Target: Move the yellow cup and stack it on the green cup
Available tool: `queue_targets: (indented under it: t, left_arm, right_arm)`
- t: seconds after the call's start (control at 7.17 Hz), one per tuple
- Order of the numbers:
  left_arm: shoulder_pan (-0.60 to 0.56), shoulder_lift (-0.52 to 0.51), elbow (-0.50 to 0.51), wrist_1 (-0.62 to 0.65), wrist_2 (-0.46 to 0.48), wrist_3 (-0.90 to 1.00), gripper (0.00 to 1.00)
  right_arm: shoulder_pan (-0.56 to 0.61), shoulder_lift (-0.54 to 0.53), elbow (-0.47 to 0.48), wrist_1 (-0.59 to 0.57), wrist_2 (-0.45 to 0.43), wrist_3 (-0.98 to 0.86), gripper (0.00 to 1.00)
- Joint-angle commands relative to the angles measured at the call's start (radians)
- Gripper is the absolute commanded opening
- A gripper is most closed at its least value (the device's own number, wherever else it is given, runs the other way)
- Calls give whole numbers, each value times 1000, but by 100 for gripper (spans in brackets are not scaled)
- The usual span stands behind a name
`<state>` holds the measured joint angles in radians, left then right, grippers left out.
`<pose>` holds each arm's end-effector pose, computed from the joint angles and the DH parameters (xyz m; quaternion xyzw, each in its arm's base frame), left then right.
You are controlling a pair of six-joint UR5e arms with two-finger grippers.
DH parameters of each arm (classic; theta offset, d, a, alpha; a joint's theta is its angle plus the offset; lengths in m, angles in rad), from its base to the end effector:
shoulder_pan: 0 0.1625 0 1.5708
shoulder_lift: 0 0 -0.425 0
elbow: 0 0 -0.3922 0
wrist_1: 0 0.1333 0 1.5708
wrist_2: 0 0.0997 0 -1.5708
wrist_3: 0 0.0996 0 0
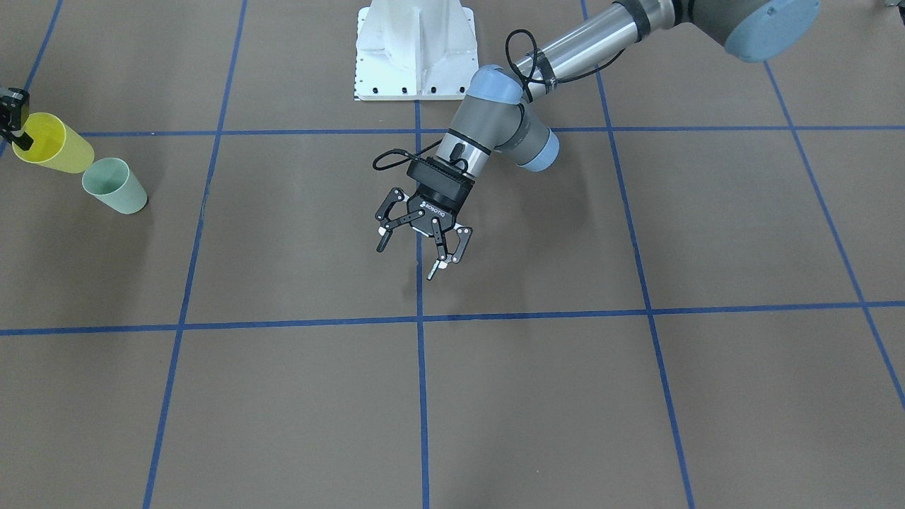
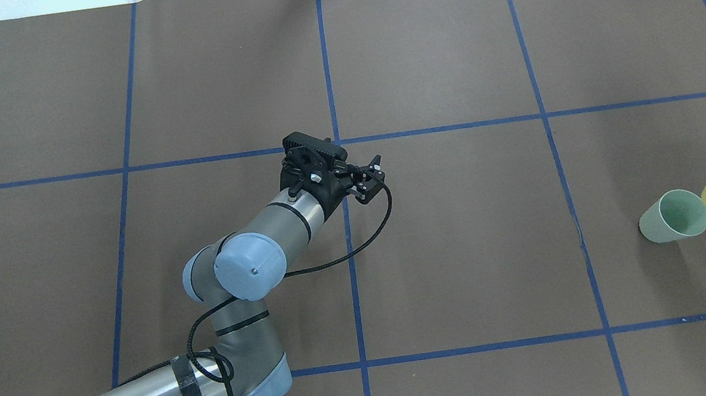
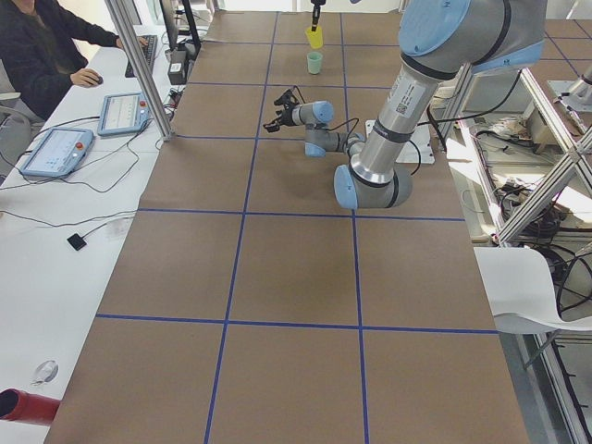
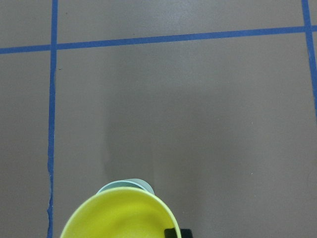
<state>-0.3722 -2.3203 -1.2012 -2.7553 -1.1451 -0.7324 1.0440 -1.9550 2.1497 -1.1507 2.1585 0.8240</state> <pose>0.6307 -0.4335 0.2291 0.5152 0.4813 0.0153 0.7090 -0.1109 -0.3459 0.4908 0.0534 -0.3965 0.0484 0.9152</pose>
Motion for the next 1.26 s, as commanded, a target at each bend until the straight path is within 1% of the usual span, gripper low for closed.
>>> queue_targets:
  t: [0.0, 0.42, 1.12]
  left_arm:
    - [1, 9, 0, 0, -1, -1, 99]
    - [1, 10, 0, 0, -2, -1, 99]
    - [1, 10, 0, -1, -2, -2, 99]
  right_arm:
    - [-38, 28, -25, 2, -22, 39, 0]
    - [-65, 27, -28, 2, -17, 55, 0]
    - [-68, 54, -40, 2, -22, 55, 0]
